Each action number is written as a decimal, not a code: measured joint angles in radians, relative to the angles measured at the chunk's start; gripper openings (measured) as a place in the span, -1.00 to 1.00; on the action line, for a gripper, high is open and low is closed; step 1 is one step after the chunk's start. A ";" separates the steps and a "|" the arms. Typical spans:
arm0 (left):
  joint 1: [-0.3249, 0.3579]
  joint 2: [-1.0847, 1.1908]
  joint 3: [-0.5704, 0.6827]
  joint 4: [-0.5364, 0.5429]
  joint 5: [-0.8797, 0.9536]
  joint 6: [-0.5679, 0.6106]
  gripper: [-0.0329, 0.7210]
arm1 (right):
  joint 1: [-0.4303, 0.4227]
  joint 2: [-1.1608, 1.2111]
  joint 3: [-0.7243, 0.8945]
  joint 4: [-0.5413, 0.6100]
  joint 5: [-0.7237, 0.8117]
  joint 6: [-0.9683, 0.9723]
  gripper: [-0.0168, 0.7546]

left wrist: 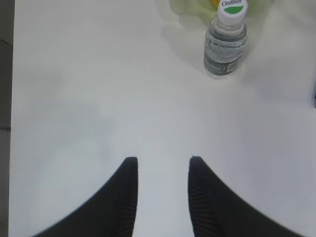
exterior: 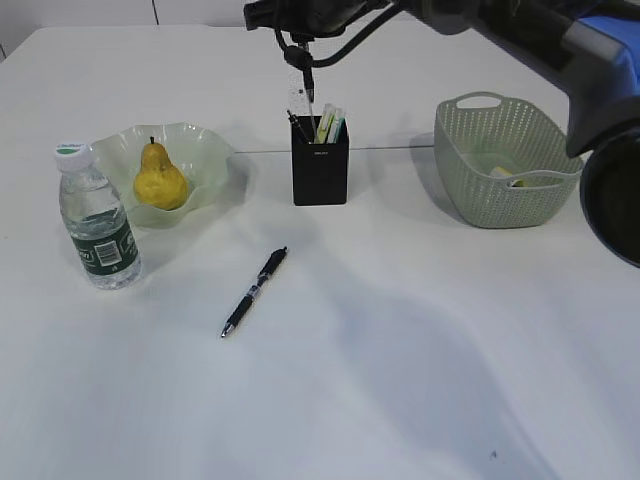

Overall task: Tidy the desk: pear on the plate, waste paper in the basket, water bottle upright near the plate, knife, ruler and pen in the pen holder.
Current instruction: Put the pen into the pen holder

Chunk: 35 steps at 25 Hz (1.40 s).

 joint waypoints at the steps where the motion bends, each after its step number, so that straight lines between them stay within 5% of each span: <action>1: 0.000 0.003 0.000 0.000 0.000 0.000 -0.28 | -0.006 0.005 0.000 -0.004 -0.004 0.000 -0.69; 35: 0.000 0.032 0.000 0.000 -0.022 0.000 -0.28 | -0.068 0.176 0.000 -0.050 -0.160 0.040 -0.69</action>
